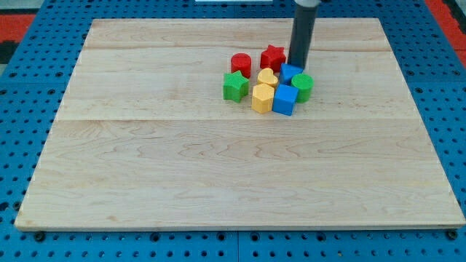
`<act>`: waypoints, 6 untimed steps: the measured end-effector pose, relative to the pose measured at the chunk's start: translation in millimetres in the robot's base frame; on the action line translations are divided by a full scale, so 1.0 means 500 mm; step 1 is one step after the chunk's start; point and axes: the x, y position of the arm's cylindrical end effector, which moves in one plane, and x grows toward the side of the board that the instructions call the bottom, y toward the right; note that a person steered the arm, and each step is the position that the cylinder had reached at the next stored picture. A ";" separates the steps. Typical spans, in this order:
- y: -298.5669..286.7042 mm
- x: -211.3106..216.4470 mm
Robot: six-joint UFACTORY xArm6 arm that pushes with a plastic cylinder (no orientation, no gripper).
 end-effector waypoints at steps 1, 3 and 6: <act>-0.053 0.068; -0.006 0.169; -0.167 0.083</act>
